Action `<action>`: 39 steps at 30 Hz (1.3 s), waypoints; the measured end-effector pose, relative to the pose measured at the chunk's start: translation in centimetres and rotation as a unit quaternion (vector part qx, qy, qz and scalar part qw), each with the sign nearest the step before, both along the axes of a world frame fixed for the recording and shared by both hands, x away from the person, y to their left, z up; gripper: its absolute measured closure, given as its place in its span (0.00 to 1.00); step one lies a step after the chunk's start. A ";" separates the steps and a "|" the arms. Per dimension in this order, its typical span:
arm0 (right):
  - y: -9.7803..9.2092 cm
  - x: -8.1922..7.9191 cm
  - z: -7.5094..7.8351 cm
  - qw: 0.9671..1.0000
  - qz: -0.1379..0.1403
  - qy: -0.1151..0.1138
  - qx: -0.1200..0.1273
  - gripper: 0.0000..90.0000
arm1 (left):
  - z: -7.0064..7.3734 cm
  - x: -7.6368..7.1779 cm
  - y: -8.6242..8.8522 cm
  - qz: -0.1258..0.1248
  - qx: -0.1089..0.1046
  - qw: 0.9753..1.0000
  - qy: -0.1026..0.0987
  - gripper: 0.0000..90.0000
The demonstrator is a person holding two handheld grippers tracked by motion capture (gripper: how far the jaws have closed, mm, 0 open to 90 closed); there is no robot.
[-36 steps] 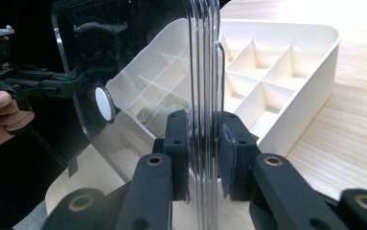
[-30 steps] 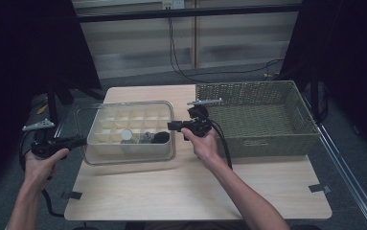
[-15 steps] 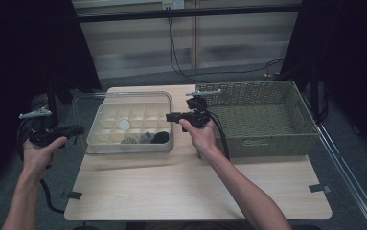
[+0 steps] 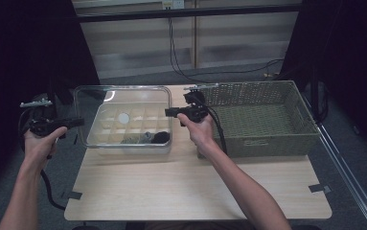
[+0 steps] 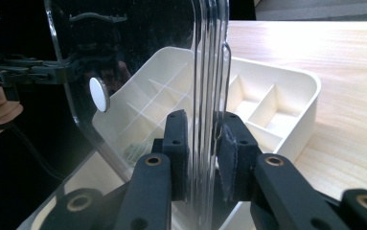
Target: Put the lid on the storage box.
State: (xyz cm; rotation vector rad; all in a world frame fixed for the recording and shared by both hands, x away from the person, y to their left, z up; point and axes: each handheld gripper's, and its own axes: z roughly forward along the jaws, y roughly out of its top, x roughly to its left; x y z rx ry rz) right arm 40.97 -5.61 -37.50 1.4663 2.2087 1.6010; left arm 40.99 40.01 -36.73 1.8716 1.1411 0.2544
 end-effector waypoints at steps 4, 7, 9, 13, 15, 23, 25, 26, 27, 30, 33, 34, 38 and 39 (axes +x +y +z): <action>0.0 0.4 -0.1 1.000 -0.003 0.004 -0.001 0.84 | -0.2 0.6 -0.1 0.004 -0.001 1.000 0.004 0.75; 0.0 0.6 -0.3 1.000 -0.005 0.006 0.000 0.84 | -0.2 0.9 -0.2 0.005 0.000 1.000 0.005 0.75; -0.1 0.7 -0.3 1.000 -0.006 0.006 -0.001 0.84 | -0.3 1.2 -0.3 0.004 0.002 1.000 0.009 0.75; -0.1 0.8 -0.4 1.000 -0.007 0.007 -0.004 0.84 | -0.4 1.5 -0.5 0.009 0.001 1.000 0.013 0.75; -0.1 1.1 -0.6 1.000 -0.008 0.008 -0.006 0.83 | -0.6 1.7 -0.5 0.011 0.003 1.000 0.014 0.74; 0.1 2.1 -1.2 1.000 -0.011 0.016 -0.021 0.80 | -1.2 2.4 -0.7 0.005 0.012 1.000 0.024 0.72; 0.1 2.3 -1.3 1.000 -0.010 0.022 -0.012 0.81 | -1.5 2.6 -0.5 0.003 0.011 0.999 0.030 0.72; 0.2 2.4 -1.4 1.000 -0.012 0.022 -0.012 0.81 | -1.6 2.7 -0.4 0.004 0.011 0.999 0.031 0.72; 0.3 2.5 -1.4 1.000 -0.011 0.022 -0.015 0.80 | -1.8 2.8 -0.3 0.004 0.008 0.999 0.031 0.72; 0.6 2.8 -1.5 0.999 -0.015 0.023 -0.025 0.79 | -2.0 3.1 -0.3 0.005 0.002 0.999 0.037 0.71; 0.5 2.9 -1.6 0.999 -0.015 0.029 -0.022 0.79 | -2.1 3.1 -0.3 0.007 -0.007 0.999 0.038 0.71; 0.5 2.8 -1.5 0.999 -0.014 0.028 -0.022 0.79 | -2.0 3.0 -0.1 0.003 -0.005 0.999 0.037 0.72; 0.6 2.5 -1.1 0.999 -0.013 0.024 -0.027 0.80 | -1.6 2.6 -0.1 0.003 -0.002 0.999 0.032 0.74; 0.6 2.4 -1.0 0.999 -0.013 0.024 -0.028 0.80 | -1.5 2.6 -0.1 0.003 -0.001 1.000 0.031 0.74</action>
